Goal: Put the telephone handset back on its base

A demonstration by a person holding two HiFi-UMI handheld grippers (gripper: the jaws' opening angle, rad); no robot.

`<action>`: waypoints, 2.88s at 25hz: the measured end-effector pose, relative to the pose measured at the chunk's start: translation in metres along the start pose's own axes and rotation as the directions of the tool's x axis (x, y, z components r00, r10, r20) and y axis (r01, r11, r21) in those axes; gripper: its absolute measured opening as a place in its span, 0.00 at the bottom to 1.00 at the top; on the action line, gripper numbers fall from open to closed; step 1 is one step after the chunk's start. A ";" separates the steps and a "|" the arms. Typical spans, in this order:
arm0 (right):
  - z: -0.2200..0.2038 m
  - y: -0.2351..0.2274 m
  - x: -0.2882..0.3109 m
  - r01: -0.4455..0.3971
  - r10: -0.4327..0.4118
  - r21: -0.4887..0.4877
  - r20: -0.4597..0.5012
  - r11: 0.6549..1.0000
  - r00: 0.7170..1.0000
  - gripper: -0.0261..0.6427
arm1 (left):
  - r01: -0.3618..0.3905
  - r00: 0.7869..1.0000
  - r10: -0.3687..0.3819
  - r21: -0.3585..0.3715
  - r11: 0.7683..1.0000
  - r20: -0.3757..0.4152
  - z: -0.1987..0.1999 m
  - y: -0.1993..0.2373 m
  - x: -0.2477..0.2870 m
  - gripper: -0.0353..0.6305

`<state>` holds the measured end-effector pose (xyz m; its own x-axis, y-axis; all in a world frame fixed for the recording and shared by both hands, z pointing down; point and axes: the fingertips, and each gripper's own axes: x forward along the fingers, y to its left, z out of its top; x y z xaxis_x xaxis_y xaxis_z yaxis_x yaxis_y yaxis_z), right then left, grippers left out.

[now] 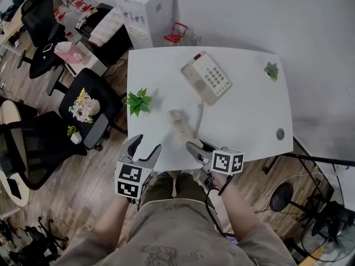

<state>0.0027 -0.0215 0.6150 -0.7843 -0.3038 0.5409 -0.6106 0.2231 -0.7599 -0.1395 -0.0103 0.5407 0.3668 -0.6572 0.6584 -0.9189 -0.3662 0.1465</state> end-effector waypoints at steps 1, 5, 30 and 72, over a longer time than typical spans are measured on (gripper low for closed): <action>0.004 0.006 -0.004 -0.026 0.026 0.023 0.019 0.999 0.999 0.45 | 0.009 1.000 -0.009 -0.002 1.000 0.004 0.002 -0.002 -0.001 0.45; 0.026 0.036 -0.023 -0.117 0.111 0.058 0.098 0.991 0.989 0.45 | 0.065 0.997 -0.063 -0.034 0.997 0.036 0.014 -0.012 -0.006 0.45; 0.087 0.156 -0.146 -0.526 0.541 -0.134 0.298 0.840 0.787 0.45 | 0.747 0.617 -0.567 -0.179 0.640 0.546 0.156 -0.101 -0.051 0.52; 0.103 0.140 -0.148 -0.517 0.552 -0.201 0.391 0.832 0.737 0.63 | 0.800 0.474 -0.523 -0.099 0.592 0.708 0.213 -0.116 -0.072 0.38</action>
<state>0.0445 -0.0408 0.3920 -0.8717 -0.4627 -0.1616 -0.1249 0.5285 -0.8397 -0.0283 -0.0612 0.3189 0.7570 -0.5870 -0.2870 -0.2652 -0.6775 0.6861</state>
